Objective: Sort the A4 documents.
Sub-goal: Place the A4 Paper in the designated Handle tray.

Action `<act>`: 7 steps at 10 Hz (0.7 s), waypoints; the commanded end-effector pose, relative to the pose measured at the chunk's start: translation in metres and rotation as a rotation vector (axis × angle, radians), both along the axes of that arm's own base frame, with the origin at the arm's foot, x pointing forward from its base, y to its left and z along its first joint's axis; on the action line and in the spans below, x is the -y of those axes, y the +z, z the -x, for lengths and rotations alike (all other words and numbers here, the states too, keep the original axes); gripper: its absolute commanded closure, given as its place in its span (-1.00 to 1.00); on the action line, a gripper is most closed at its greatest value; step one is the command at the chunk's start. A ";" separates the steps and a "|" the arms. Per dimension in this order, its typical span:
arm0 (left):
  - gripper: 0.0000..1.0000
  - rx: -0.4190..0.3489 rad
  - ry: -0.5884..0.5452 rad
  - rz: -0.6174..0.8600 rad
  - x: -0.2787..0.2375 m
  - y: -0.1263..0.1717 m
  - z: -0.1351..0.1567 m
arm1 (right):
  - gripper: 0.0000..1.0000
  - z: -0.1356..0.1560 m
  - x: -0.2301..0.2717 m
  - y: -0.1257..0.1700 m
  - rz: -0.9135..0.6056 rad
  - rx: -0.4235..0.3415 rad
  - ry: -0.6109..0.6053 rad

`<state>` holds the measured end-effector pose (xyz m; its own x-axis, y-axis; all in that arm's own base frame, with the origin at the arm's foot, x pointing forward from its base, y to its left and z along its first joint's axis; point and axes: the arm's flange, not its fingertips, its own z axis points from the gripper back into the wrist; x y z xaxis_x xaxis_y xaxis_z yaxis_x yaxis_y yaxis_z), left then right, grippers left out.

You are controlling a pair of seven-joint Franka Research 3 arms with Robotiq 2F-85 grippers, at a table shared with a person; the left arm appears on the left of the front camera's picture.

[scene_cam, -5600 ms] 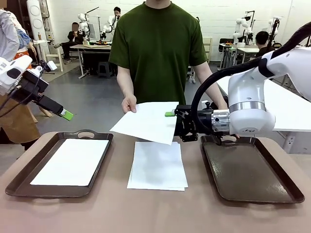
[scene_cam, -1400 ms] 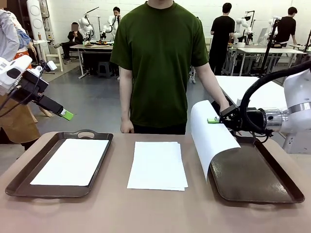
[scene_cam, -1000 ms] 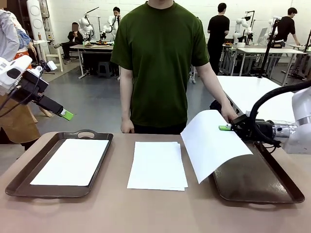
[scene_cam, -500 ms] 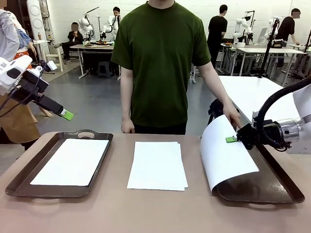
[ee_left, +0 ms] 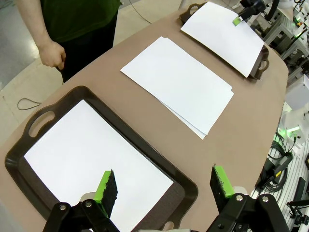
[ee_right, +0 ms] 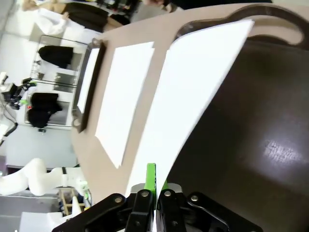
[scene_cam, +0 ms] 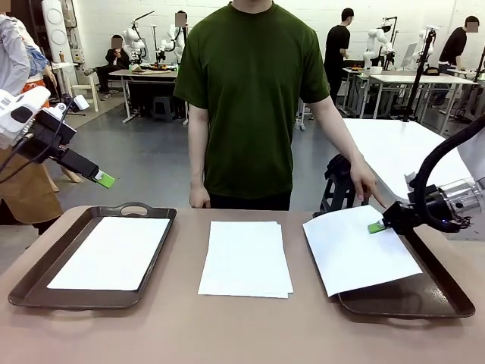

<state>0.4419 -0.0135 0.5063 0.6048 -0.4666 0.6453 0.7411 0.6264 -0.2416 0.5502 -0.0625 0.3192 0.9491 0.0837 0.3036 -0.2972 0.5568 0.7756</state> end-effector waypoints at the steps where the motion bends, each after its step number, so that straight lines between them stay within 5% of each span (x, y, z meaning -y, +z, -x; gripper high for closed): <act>1: -1.00 0.013 -0.011 -0.011 0.000 -0.001 0.001 | 0.97 0.014 0.003 -0.006 0.072 0.003 -0.016; 7: -1.00 0.013 -0.011 -0.011 0.000 -0.001 0.001 | 0.97 0.020 0.028 -0.024 0.164 -0.054 -0.129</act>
<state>0.4419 -0.0137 0.5063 0.6046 -0.4668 0.6454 0.7413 0.6261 -0.2417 0.5333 -0.0904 0.2923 0.9639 0.0284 0.2647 -0.2117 0.6848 0.6974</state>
